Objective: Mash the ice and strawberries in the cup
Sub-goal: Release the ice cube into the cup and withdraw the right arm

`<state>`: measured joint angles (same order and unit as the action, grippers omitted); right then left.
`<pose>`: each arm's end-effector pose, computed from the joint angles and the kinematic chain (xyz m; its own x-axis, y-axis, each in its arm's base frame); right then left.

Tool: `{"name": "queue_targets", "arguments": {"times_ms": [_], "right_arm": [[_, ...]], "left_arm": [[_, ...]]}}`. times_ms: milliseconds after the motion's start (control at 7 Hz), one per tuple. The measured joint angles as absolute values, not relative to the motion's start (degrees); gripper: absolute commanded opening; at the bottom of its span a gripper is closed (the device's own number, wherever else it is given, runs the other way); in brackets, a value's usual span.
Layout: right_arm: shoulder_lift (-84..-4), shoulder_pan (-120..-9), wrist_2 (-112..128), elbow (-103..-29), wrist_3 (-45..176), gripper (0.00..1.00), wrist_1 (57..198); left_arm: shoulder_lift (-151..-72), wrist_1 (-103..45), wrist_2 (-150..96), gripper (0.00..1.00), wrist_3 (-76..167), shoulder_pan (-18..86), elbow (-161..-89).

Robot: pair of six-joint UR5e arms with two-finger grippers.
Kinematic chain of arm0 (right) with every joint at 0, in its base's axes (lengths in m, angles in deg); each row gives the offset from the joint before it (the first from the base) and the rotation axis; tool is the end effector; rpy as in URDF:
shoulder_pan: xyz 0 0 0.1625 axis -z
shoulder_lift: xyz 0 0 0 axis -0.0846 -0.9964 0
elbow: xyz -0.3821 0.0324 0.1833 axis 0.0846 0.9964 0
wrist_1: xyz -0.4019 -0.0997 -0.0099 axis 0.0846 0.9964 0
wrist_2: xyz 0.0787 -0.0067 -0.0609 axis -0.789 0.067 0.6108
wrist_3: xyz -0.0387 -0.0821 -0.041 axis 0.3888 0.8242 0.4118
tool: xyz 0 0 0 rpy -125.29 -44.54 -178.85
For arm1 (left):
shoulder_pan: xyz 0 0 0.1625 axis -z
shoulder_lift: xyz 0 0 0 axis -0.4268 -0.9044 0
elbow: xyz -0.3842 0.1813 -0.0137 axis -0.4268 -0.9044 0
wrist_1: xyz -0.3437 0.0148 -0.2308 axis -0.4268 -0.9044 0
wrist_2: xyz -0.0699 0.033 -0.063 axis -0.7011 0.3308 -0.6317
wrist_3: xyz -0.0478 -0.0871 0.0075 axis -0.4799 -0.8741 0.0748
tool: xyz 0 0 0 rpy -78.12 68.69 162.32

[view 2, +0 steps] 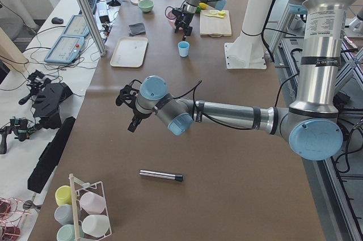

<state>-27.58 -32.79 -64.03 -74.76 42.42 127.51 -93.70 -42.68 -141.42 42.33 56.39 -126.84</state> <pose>-0.5148 -0.4135 0.1667 0.5670 -0.5709 0.5938 0.0711 0.7521 0.6552 0.0150 -0.5281 0.5372 0.6186 0.3479 -0.7045 0.0899 0.8594 0.5034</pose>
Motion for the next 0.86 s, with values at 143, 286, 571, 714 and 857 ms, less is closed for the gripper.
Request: {"name": "queue_targets", "arguments": {"times_ms": [143, 286, 571, 714, 857], "right_arm": [[-28.1, -36.6, -69.0, -74.9, 42.5, 1.00, 127.6], [-29.3, -40.8, -74.0, -75.5, 42.5, 1.00, 127.6], [-33.4, -50.9, -83.0, -76.9, 44.0, 1.00, 127.6], [-35.6, -55.4, -86.0, -77.3, 45.8, 1.00, 127.6], [-37.6, -59.2, -88.2, -77.5, 48.0, 1.00, 127.6]], "left_arm": [[-93.8, -42.5, -143.6, 0.98, 42.3, 56.5, -126.9], [-93.7, -42.3, -145.1, 0.98, 42.3, 56.6, -127.2], [-94.1, -41.0, -145.8, 0.98, 41.5, 56.6, -127.7], [-94.2, -40.8, -145.9, 0.98, 41.2, 56.0, -128.2], [-94.2, -40.8, -145.8, 0.98, 41.1, 54.7, -129.1]]}}
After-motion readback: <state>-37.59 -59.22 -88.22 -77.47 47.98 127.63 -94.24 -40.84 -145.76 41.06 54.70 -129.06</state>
